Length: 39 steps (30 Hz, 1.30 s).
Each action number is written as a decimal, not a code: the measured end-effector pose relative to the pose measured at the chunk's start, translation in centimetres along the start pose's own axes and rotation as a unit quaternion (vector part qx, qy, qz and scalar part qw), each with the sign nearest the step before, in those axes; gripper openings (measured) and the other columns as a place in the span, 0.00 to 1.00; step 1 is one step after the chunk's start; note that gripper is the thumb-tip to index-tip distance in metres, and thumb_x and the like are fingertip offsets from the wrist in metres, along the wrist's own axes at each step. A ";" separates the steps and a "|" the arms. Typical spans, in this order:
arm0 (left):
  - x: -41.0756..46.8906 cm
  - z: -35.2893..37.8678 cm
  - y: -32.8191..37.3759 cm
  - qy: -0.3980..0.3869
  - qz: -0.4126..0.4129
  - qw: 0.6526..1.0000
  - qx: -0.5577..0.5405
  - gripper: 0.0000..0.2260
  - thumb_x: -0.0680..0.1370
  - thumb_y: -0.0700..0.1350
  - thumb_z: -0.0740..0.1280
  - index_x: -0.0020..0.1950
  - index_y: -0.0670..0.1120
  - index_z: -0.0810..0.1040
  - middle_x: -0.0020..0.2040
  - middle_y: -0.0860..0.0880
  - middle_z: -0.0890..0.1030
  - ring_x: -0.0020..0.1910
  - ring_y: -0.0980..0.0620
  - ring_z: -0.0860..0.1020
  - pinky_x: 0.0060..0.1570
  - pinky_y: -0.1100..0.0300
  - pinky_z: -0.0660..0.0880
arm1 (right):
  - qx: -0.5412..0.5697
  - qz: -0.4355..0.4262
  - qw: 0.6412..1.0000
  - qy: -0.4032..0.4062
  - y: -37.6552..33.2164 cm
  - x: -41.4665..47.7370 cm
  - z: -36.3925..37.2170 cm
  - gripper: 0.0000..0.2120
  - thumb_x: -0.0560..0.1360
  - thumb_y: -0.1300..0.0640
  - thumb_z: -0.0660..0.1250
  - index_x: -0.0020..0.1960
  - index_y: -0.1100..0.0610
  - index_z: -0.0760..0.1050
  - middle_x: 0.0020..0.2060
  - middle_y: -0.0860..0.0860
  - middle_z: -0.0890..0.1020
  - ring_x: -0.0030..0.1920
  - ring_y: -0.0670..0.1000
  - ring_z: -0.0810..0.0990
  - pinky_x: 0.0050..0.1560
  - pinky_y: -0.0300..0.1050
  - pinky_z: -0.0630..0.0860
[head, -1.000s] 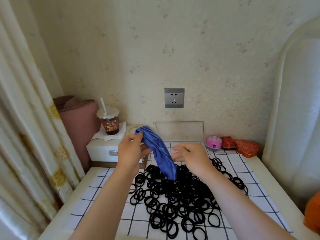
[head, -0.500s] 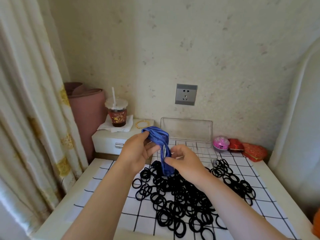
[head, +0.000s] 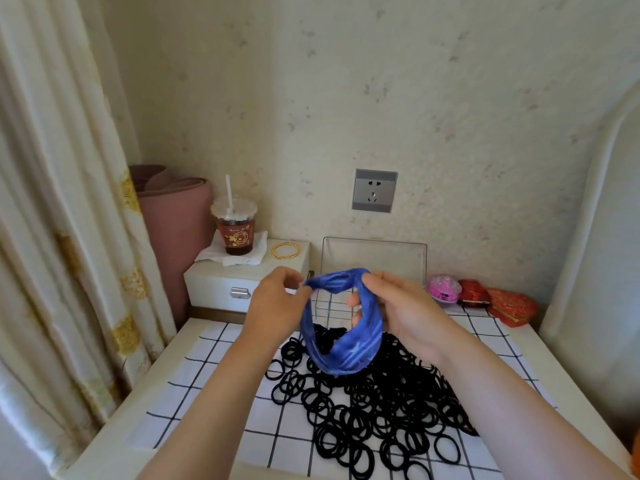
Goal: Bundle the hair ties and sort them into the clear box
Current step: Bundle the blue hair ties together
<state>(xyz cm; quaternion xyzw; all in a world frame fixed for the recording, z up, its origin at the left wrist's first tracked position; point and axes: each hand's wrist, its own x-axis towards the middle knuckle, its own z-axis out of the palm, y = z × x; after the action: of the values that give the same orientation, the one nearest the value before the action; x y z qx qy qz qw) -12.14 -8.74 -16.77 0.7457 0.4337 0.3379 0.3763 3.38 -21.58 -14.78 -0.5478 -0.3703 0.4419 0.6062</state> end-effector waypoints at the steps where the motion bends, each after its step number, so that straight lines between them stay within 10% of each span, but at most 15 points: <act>1: -0.3 0.3 0.2 0.017 0.028 0.999 0.028 0.10 0.75 0.48 0.72 0.53 0.52 0.74 0.52 0.54 0.76 0.49 0.53 0.77 0.44 0.62 0.71 | 0.008 -0.007 1.000 -0.003 -0.3 0.0 -0.1 0.10 0.81 0.55 0.63 0.54 0.60 0.79 0.45 0.57 0.86 0.39 0.56 0.82 0.50 0.54 0.77; 4: -1.7 1.0 2.0 0.044 0.109 0.993 0.002 0.06 0.75 0.48 0.70 0.47 0.51 0.73 0.45 0.54 0.77 0.44 0.53 0.76 0.43 0.63 0.71 | 0.050 -0.023 0.998 -0.011 -1.1 -0.1 -0.2 0.10 0.81 0.56 0.63 0.57 0.61 0.78 0.52 0.59 0.86 0.46 0.57 0.85 0.52 0.54 0.80; 8: -3.3 2.1 4.2 -0.193 0.038 0.954 -0.227 0.10 0.81 0.52 0.63 0.48 0.45 0.76 0.45 0.49 0.85 0.47 0.50 0.83 0.53 0.55 0.78 | 0.085 -0.060 0.994 0.022 -2.1 0.1 0.1 0.11 0.76 0.55 0.68 0.54 0.61 0.82 0.53 0.60 0.85 0.54 0.59 0.84 0.59 0.59 0.79; 12: -3.2 2.7 4.4 -0.267 0.000 0.933 -0.241 0.14 0.78 0.53 0.68 0.56 0.44 0.78 0.47 0.45 0.85 0.48 0.47 0.83 0.55 0.53 0.79 | 0.039 -0.086 0.992 0.081 -2.4 0.6 -0.6 0.07 0.78 0.60 0.68 0.54 0.55 0.83 0.50 0.57 0.86 0.50 0.55 0.84 0.57 0.58 0.80; 19: -2.7 2.3 5.2 -0.174 0.052 0.961 -0.210 0.11 0.80 0.50 0.65 0.48 0.46 0.85 0.43 0.43 0.85 0.40 0.53 0.80 0.48 0.59 0.75 | 0.117 0.000 0.990 0.073 -2.6 0.2 -1.7 0.22 0.75 0.69 0.70 0.65 0.56 0.69 0.39 0.57 0.83 0.35 0.52 0.79 0.37 0.45 0.74; 22: -2.2 2.0 5.5 -0.125 0.088 0.973 -0.171 0.16 0.81 0.52 0.63 0.43 0.44 0.85 0.42 0.37 0.82 0.36 0.53 0.76 0.42 0.62 0.72 | 0.065 0.068 0.993 0.070 -2.5 -0.1 -1.5 0.15 0.77 0.54 0.70 0.60 0.57 0.73 0.42 0.56 0.80 0.31 0.51 0.77 0.34 0.44 0.72; 26: -1.4 1.4 5.5 -0.137 0.096 0.972 -0.168 0.16 0.80 0.51 0.65 0.39 0.43 0.84 0.34 0.39 0.79 0.33 0.50 0.73 0.39 0.56 0.71 | -0.150 0.069 0.986 0.012 -2.0 -0.7 -0.7 0.15 0.75 0.42 0.70 0.51 0.53 0.84 0.45 0.49 0.86 0.40 0.48 0.81 0.45 0.43 0.74; 34: -1.0 1.4 6.0 0.014 0.102 0.986 -0.133 0.12 0.77 0.49 0.71 0.35 0.46 0.82 0.28 0.54 0.80 0.27 0.61 0.74 0.31 0.70 0.70 | -0.067 -0.072 0.994 0.041 -2.0 -0.1 0.1 0.05 0.77 0.58 0.70 0.51 0.58 0.84 0.47 0.56 0.87 0.51 0.57 0.86 0.60 0.55 0.80; 39: -0.4 0.3 6.1 0.010 0.029 0.962 -0.272 0.11 0.78 0.47 0.70 0.42 0.40 0.83 0.39 0.40 0.84 0.37 0.46 0.82 0.41 0.49 0.83 | -0.190 -0.020 0.981 -0.004 -0.1 0.4 0.5 0.03 0.75 0.57 0.73 0.46 0.51 0.86 0.46 0.51 0.87 0.50 0.51 0.86 0.65 0.57 0.76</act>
<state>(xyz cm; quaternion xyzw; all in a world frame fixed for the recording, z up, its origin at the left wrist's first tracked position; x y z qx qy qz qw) -9.70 -11.26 -11.79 0.6239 0.3074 0.4612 0.5509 3.11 -21.02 -14.59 -0.6443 -0.4605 0.3533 0.4980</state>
